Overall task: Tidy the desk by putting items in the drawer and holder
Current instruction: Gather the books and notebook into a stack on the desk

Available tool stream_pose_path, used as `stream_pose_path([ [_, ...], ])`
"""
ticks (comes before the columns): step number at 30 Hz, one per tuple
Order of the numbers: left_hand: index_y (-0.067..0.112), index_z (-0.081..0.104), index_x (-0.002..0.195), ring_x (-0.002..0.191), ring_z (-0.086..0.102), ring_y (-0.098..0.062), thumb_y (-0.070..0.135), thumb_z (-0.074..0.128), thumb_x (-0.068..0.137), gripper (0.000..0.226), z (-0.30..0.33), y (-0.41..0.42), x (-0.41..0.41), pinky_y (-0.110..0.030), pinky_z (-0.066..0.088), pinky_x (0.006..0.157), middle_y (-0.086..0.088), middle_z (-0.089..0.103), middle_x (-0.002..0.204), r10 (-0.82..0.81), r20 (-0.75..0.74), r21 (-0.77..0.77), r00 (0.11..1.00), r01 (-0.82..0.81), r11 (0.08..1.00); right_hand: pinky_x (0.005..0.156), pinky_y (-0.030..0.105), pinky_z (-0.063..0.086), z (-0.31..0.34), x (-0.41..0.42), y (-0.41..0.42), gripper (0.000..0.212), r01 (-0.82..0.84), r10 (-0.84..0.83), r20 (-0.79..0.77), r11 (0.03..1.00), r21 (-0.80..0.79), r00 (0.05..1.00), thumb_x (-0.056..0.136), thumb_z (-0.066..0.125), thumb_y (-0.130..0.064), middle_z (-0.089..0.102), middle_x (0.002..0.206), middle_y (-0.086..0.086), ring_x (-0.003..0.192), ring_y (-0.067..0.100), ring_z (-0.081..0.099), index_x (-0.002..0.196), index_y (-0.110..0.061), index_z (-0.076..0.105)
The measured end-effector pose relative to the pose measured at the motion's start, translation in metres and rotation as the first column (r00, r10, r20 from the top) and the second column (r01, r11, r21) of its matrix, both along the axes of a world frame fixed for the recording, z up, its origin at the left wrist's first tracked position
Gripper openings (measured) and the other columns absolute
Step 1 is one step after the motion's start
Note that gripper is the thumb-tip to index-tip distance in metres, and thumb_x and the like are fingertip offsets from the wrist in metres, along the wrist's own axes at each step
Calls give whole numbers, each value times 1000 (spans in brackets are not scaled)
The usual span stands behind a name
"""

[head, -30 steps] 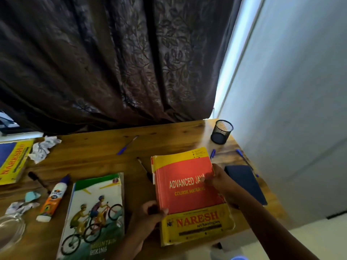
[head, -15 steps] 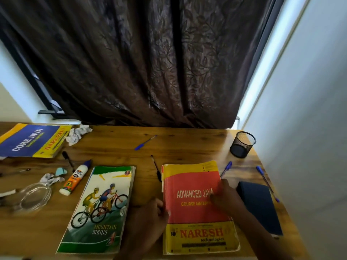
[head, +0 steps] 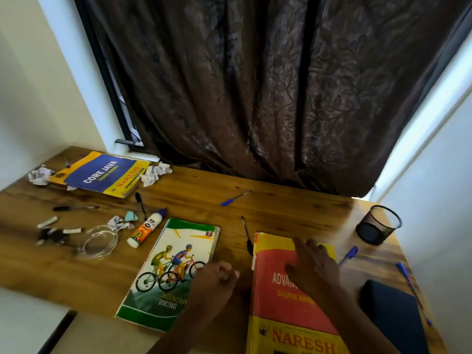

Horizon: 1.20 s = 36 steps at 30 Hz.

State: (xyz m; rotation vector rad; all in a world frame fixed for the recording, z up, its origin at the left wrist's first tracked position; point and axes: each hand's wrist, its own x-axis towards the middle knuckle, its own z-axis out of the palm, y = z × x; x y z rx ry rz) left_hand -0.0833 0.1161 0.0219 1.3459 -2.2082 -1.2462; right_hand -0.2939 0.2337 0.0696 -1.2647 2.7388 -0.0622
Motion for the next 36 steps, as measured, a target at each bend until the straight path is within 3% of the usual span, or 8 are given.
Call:
stream_pose_path([
  [8,27,71,92,85,72,-31,24,76,78,15,15,-145,57,-54,58,90,-9,75,90,440,-296,295,848,-356,886,90,46,55,3,72,-133,53,-289,294,3,943,-162,956,85,58,-49,64,126,6,115,34,63,132,-24,57],
  [12,6,69,102,81,68,-29,24,77,75,34,35,-217,89,-38,59,76,-16,73,93,631,-346,490,694,-440,753,106,45,43,9,119,-202,53,-404,421,70,898,-174,904,95,56,-49,50,145,-1,135,29,47,142,-28,46],
  [16,9,57,110,77,59,-19,13,54,99,13,39,-278,114,-44,51,92,-14,58,110,728,-334,594,599,-466,656,109,47,41,2,155,-267,55,-528,551,76,824,-206,831,96,59,-42,48,148,2,140,30,40,146,-24,47],
  [19,11,61,105,71,62,-16,10,56,101,7,36,-324,121,-32,55,73,-14,60,104,754,-361,631,548,-452,631,110,47,41,-3,174,-315,58,-580,599,83,796,-174,796,95,63,-40,48,148,4,141,30,39,147,-23,45],
  [22,10,58,126,75,62,-18,14,58,100,26,37,-363,120,-29,48,62,-12,63,109,798,-366,680,478,-448,580,109,48,42,-9,185,-358,63,-635,653,98,755,-161,751,90,69,-39,49,147,10,139,33,41,147,-20,48],
  [29,11,53,135,121,59,-30,22,60,97,40,16,-421,125,-40,49,86,-8,61,133,871,-211,832,444,-385,399,114,50,36,-22,187,-436,60,-471,453,233,882,24,861,98,53,-54,37,158,5,144,35,35,149,-25,41],
  [32,17,50,143,117,60,-28,26,65,95,51,9,-435,126,-41,48,87,-12,60,138,871,-182,858,456,-359,367,114,50,36,-30,175,-448,62,-399,372,214,911,103,903,98,50,-57,36,159,7,143,36,38,152,-29,36],
  [36,15,52,138,96,66,-27,23,70,95,48,4,-449,126,-42,56,66,-14,65,128,867,-181,867,464,-340,363,112,45,38,-36,165,-456,72,-401,362,210,895,195,908,93,65,-49,35,158,11,140,36,41,154,-28,32],
])
